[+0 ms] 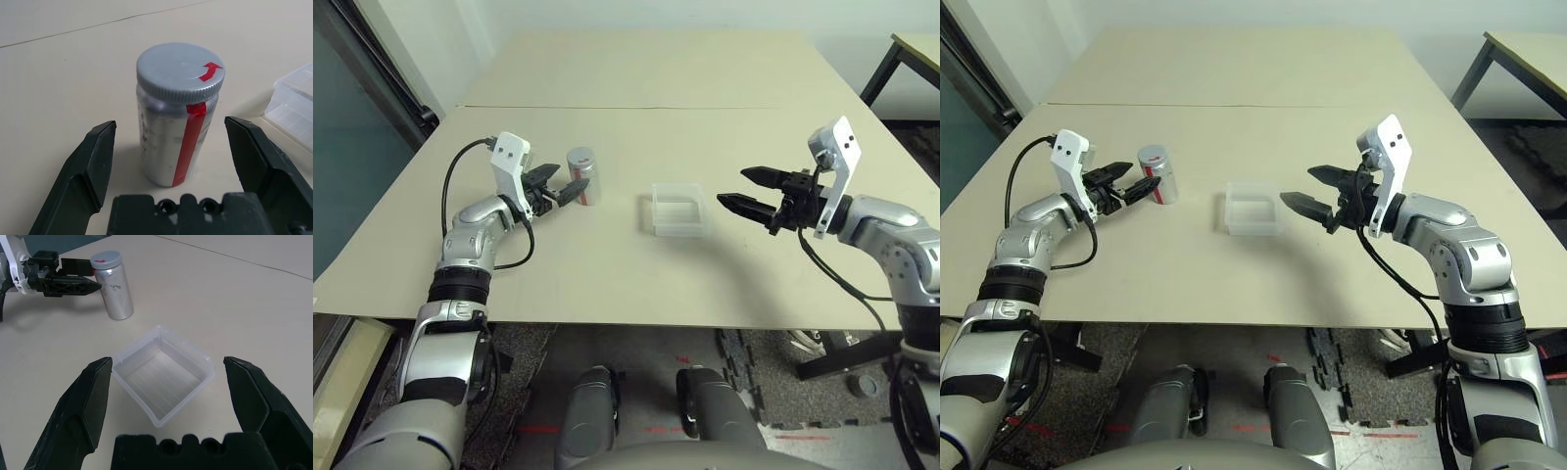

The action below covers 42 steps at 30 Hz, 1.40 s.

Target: Pour the medicine from the bottle into the box.

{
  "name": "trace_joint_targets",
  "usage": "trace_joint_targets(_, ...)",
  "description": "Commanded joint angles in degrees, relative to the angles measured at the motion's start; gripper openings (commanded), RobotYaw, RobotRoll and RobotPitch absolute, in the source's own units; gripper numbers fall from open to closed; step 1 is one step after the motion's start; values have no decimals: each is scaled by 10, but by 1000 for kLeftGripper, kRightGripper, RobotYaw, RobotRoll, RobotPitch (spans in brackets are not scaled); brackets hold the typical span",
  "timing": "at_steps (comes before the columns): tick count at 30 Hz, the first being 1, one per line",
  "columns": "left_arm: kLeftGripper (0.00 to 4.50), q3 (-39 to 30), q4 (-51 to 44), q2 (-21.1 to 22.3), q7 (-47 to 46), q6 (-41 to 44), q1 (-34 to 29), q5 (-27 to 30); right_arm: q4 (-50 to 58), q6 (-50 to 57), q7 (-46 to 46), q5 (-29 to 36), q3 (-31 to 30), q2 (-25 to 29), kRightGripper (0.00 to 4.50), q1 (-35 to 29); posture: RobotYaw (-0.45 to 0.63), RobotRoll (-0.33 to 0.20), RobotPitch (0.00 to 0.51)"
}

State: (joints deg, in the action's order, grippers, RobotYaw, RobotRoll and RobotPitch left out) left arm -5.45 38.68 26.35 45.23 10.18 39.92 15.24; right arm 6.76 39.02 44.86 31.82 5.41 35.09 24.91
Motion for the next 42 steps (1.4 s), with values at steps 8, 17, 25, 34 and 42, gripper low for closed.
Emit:
trace_joint_targets(8, 4455, 19, 92, -14, 12, -49, 46, -41, 18, -1, -16, 6, 13, -8, 4500, -9, -98, 0, 79)
trace_joint_targets(17, 4455, 28, 140, -29, 9, -80, 71, -61, 25, 0, -27, 10, 18, -14, 4500, -10, -118, 0, 83)
trace_joint_targets(25, 4455, 27, 180, -42, 5, -104, 79, -75, 39, 9, -34, 15, 24, -12, 4500, -16, -132, 0, 87)
trace_joint_targets(34, 4455, 21, 219, -47, -19, -121, 88, -84, 44, 16, -40, 17, 25, -15, 4500, -11, -130, 0, 86)
trace_joint_targets(42, 3789, 18, 239, -52, -33, -139, 95, -91, 37, 12, -40, 16, 22, -18, 4500, -3, -126, 0, 80)
